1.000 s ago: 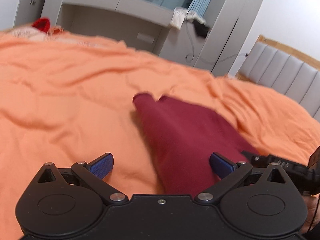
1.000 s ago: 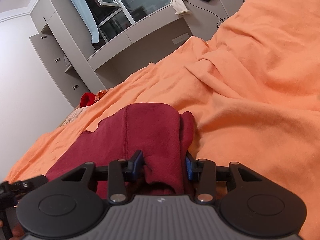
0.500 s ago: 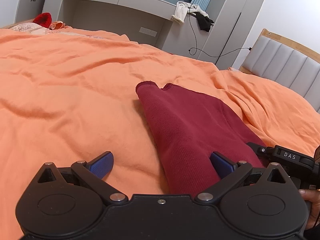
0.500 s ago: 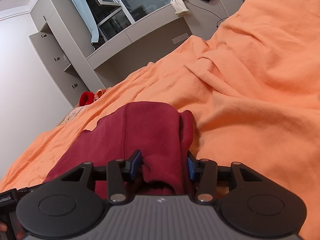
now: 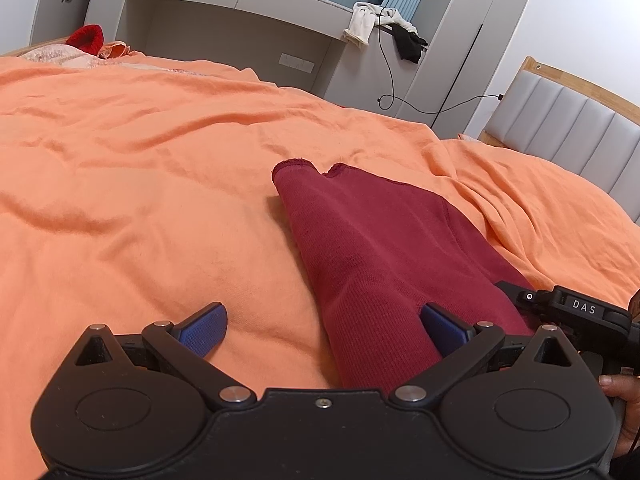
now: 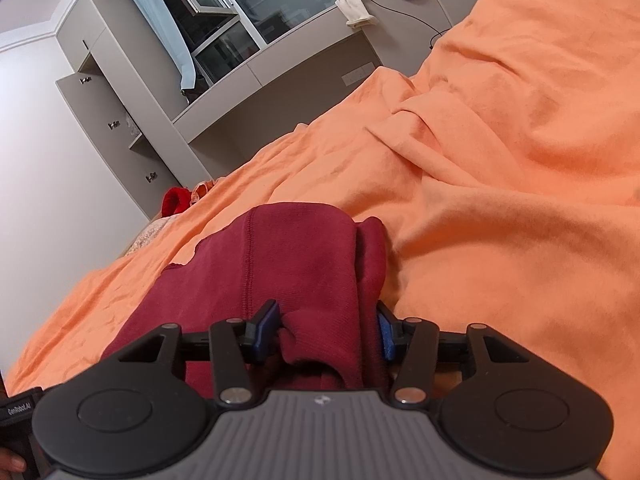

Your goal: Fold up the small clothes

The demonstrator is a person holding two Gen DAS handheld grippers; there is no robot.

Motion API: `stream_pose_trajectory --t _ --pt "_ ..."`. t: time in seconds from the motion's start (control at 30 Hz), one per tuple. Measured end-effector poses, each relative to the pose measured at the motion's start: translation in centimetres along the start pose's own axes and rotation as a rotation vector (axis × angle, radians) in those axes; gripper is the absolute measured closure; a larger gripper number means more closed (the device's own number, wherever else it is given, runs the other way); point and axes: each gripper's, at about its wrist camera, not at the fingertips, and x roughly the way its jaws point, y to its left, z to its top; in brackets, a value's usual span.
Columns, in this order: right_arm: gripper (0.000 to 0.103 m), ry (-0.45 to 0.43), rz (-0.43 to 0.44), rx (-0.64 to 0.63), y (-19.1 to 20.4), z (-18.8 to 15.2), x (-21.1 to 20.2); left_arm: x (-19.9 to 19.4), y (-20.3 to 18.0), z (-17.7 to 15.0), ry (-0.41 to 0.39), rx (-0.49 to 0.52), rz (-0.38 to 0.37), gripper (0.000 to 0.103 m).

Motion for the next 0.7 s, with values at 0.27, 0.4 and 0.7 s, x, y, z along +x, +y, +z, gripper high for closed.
stream_pose_trajectory --t 0.27,0.4,0.7 --pt "0.059 -0.01 -0.001 -0.045 0.7 -0.2 -0.1 0.8 0.5 0.8 0.06 0.0 -0.043 0.0" --pt "0.062 -0.017 0.004 -0.056 0.8 -0.2 -0.3 1.7 1.0 1.9 0.107 -0.018 -0.097 0.0" --pt "0.031 -0.033 -0.002 0.002 0.2 1.0 -0.8 2.4 3.5 3.3 0.133 -0.177 -0.213 0.001"
